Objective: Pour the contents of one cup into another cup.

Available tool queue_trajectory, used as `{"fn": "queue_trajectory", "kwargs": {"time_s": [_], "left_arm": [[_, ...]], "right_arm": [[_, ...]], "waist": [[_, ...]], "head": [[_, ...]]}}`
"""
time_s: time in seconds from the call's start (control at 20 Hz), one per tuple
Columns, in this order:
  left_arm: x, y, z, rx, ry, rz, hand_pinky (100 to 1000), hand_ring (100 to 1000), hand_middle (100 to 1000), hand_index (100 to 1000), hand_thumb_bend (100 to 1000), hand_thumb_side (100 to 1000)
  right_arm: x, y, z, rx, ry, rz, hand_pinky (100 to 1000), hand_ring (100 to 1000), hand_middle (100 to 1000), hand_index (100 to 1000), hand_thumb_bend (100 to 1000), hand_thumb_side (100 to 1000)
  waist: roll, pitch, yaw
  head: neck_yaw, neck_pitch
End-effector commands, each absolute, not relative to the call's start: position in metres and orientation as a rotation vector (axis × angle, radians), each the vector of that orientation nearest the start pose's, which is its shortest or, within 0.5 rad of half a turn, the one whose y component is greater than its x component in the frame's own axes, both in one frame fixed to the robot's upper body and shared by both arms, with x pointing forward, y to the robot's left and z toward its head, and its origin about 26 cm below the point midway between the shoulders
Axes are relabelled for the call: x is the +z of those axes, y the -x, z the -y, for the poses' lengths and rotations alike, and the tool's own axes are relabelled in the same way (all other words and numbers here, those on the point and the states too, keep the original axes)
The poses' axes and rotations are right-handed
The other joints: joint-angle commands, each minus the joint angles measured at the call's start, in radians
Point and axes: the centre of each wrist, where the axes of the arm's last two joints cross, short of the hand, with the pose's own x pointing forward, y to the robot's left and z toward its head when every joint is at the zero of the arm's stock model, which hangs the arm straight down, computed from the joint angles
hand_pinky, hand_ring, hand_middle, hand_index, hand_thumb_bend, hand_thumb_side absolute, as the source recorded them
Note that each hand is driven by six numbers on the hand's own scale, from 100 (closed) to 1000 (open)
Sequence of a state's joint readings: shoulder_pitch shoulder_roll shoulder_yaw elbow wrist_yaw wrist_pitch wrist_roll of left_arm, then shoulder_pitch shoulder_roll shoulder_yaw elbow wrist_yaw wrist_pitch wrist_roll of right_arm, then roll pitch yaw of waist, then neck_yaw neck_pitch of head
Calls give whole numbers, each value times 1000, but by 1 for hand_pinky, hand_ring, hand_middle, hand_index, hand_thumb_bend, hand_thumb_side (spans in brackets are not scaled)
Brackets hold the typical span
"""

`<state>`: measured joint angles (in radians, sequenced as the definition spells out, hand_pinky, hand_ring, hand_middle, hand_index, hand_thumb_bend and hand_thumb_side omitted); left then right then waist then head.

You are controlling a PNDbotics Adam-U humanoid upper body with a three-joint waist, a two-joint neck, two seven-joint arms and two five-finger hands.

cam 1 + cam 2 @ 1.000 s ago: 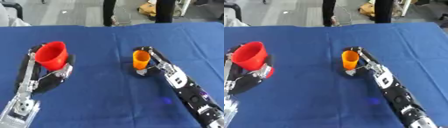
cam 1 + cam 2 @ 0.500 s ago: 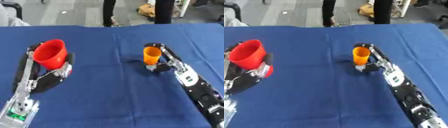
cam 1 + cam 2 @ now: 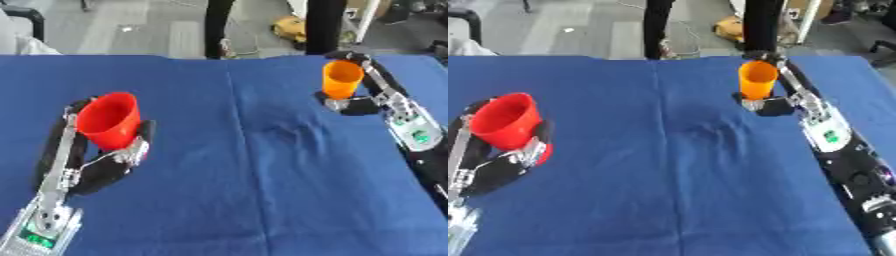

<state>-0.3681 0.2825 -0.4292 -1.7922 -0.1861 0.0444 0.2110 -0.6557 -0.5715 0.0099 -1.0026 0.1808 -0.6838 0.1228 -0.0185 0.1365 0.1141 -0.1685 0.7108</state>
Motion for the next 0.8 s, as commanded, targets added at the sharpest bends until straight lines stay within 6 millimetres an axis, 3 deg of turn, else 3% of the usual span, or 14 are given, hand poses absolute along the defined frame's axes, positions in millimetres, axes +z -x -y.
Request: {"fn": "queue_trajectory", "kwargs": {"time_s": [0.05,0.45,0.8], "left_arm": [[129,-314,-151,-666,-118,2102,100,248,326,607,100,346],[119,-321,-135,-791,-59,2084,100,249,327,609,100,338],[113,-325,-119,-882,7,2083,100,249,327,610,100,338]], "right_arm": [[175,-426,393,957,507,2255,131,443,529,848,214,100],[216,-434,358,1181,458,2375,143,434,561,867,201,100],[234,-441,320,1407,445,2443,164,423,595,883,190,100]], "waist": [[-5,-19,-5],[-17,-26,-12],[-23,-30,-7]], "head": [[8,-4],[16,-6],[16,-7]]}}
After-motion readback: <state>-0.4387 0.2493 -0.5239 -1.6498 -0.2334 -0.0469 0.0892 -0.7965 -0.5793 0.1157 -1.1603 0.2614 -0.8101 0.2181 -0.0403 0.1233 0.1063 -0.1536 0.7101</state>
